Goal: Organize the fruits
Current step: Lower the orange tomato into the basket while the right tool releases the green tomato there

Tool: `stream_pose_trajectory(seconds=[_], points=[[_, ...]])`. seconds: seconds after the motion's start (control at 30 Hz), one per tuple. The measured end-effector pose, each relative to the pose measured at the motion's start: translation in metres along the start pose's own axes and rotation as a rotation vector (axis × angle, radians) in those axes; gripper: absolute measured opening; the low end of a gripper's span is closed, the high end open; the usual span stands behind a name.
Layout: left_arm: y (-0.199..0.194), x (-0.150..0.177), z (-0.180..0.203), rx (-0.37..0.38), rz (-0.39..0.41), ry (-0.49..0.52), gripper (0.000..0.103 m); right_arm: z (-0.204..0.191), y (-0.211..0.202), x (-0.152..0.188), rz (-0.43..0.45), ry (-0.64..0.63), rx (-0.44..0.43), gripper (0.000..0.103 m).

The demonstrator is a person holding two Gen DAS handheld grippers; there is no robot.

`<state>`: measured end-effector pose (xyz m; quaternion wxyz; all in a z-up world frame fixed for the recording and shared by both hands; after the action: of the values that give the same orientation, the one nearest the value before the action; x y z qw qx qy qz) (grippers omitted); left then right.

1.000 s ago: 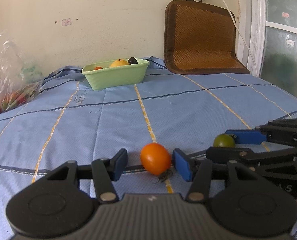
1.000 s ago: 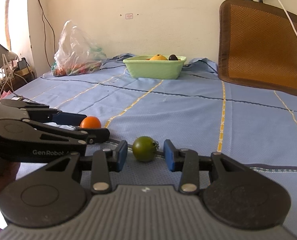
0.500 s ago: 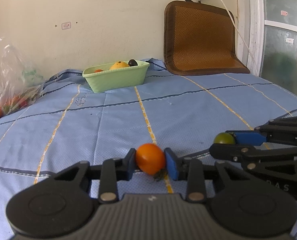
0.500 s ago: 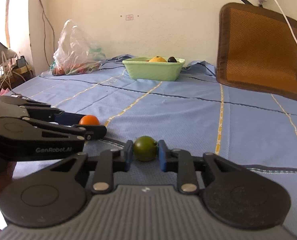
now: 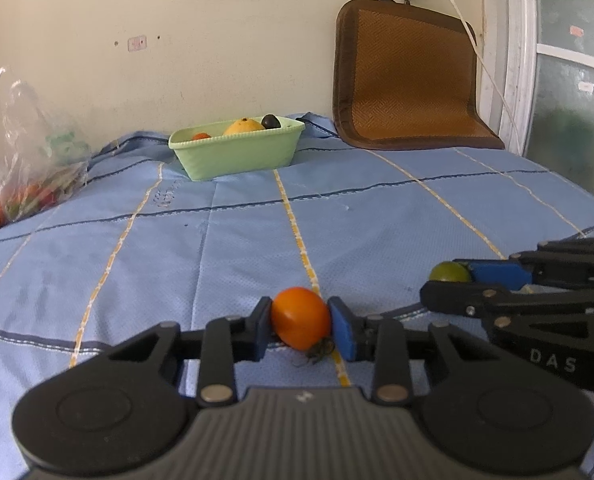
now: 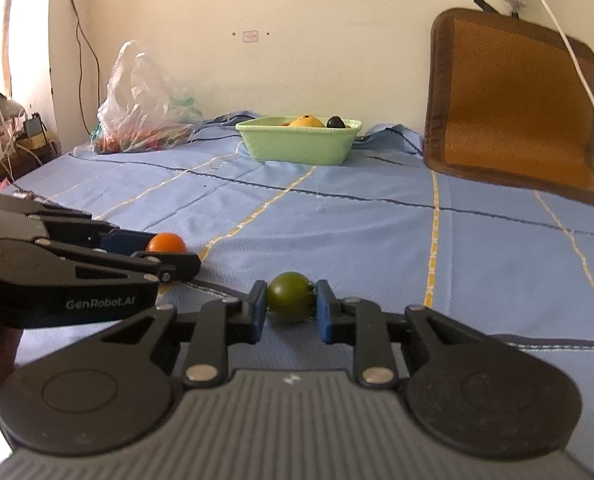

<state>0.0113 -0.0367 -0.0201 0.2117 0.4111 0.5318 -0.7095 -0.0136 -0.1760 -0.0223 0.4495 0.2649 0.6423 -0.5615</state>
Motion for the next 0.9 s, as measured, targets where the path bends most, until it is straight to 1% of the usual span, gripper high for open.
stream_pose_trajectory(seconds=[0.1,0.23,0.33,0.5,0.57,0.63,0.73,0.8,0.9], points=[[0.004,-0.007,-0.008,0.016,-0.008,-0.026,0.03,0.001,0.006,-0.005,-0.016,0.015,-0.02,0.028],[0.009,-0.026,-0.028,0.014,0.02,-0.051,0.03,0.0,0.017,-0.02,-0.015,0.003,-0.035,0.028],[0.015,-0.051,-0.051,0.032,0.05,-0.084,0.03,0.0,0.028,-0.038,0.002,-0.007,-0.038,0.028],[0.035,-0.102,-0.086,0.031,0.137,-0.056,0.031,0.009,0.061,-0.081,0.073,-0.007,-0.015,0.028],[0.053,-0.123,-0.102,0.037,0.152,-0.056,0.031,0.013,0.08,-0.102,0.094,0.019,-0.022,0.028],[0.074,-0.141,-0.117,0.019,0.151,-0.057,0.031,0.016,0.101,-0.121,0.115,0.037,-0.024,0.028],[0.105,-0.156,-0.132,-0.011,0.135,-0.053,0.031,0.02,0.137,-0.145,0.119,0.08,-0.028,0.028],[0.121,-0.16,-0.138,-0.023,0.122,-0.046,0.031,0.024,0.159,-0.152,0.116,0.088,-0.025,0.028],[0.147,-0.162,-0.145,-0.049,0.084,-0.032,0.031,0.026,0.19,-0.154,0.085,0.086,-0.029,0.03]])
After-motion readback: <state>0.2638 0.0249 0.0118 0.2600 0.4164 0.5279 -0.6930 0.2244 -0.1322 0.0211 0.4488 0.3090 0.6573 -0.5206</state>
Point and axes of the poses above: each gripper's, at about its wrist camera, not at the fingertips, and y roughly the way its jaws point, z to its right, x to its underside, the point moved 3 cm from there along y, roughly the way its jaws point, and after that the axes turned 9 degrees about x, right-handed, at the moved point
